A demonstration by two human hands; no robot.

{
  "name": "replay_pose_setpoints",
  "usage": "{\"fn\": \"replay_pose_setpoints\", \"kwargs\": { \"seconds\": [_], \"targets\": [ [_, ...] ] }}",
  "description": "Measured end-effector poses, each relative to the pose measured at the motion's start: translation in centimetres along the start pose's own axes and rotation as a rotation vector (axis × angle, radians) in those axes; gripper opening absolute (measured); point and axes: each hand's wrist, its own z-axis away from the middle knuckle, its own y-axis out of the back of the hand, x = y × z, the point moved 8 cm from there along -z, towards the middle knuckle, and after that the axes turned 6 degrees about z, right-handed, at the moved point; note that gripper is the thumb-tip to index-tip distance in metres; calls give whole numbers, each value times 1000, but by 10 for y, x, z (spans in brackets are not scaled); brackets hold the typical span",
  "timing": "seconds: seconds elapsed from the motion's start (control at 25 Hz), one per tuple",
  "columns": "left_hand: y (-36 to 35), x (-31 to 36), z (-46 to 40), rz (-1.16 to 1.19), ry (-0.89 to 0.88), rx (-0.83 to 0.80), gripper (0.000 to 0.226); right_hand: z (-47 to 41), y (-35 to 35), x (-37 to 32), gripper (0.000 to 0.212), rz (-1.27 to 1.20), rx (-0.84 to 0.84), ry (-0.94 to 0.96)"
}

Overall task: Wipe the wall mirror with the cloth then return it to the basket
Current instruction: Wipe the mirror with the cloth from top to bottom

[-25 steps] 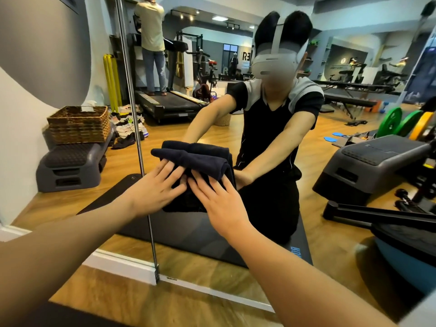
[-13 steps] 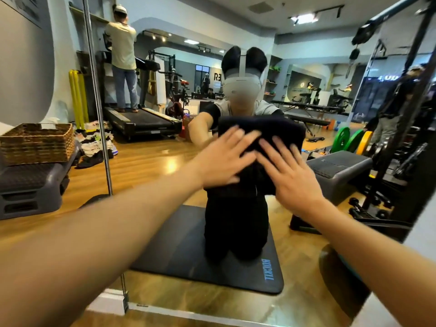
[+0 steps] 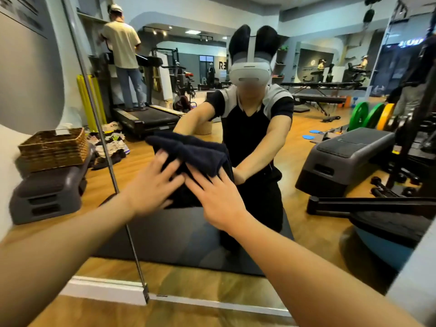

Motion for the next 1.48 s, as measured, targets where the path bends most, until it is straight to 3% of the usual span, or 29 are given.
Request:
{"fn": "replay_pose_setpoints", "kwargs": {
  "seconds": [0.24, 1.16, 1.4, 1.48],
  "targets": [
    [-19, 111, -41, 166, -66, 121, 75, 108, -25, 54, 70, 54, -49, 22],
    [70, 308, -244, 153, -177, 317, 74, 303, 11, 285, 78, 194, -110, -106],
    [83, 362, -285, 211, -234, 399, 68, 353, 15, 330, 54, 228, -106, -94],
    [85, 374, -293, 219, -238, 422, 67, 365, 14, 340, 57, 248, -129, -89]
  ]
}}
